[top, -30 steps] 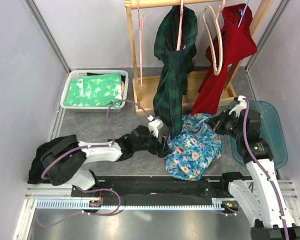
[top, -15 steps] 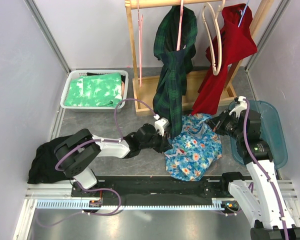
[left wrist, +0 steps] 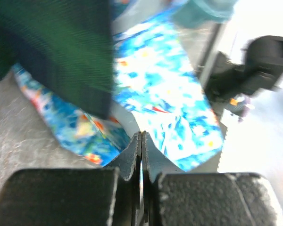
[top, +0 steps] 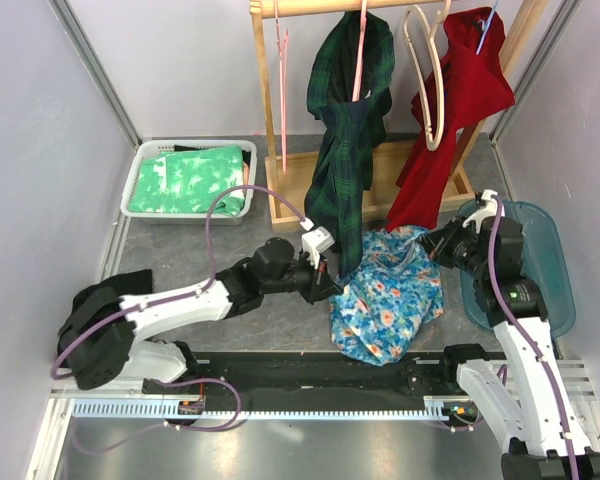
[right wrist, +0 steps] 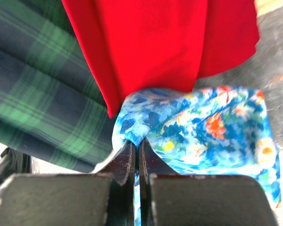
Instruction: Place the skirt on the hanger
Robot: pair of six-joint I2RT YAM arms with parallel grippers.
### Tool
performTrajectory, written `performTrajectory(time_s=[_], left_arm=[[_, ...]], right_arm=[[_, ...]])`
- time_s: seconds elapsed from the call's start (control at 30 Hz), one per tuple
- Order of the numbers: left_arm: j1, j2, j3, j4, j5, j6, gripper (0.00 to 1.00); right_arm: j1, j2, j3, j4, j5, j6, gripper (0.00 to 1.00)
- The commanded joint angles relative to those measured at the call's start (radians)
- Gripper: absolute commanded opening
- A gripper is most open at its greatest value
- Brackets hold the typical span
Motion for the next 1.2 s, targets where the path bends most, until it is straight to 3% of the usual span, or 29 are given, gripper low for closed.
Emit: performTrajectory(time_s=[0.0, 0.3, 0.53, 0.7, 0.93, 1.17], left_arm=[[-0.015, -0.160, 0.063, -0.120, 0.125, 0.094, 0.02], [-0.019, -0.476, 0.198, -0.318, 0.257, 0.158, 0.02], [-0.021, -0.565, 0.348, -0.426, 0.290, 0.175, 0.02], [-0.021, -0.552, 0.442, -0.450, 0.305, 0.198, 0.02], [-0.039, -0.427, 0.472, -0.372, 0.394, 0.137, 0.02], [-0.171, -0.354, 0.466, -0.323, 0.331, 0.141, 0.02]], right_arm=[[-0.001, 0.020, 0.129, 0.006, 0.098, 0.007, 0.00], [-0.001, 0.114, 0.395, -0.001, 0.181, -0.013, 0.00], [-0.001, 0.210, 0.597, -0.003, 0.224, -0.030, 0.00], [-0.001, 0.246, 0.692, -0.007, 0.240, -0.045, 0.00], [-0.001, 0.227, 0.698, -0.046, 0.322, -0.076, 0.00], [0.001, 0.253, 0.796, -0.092, 0.344, -0.124, 0.00]])
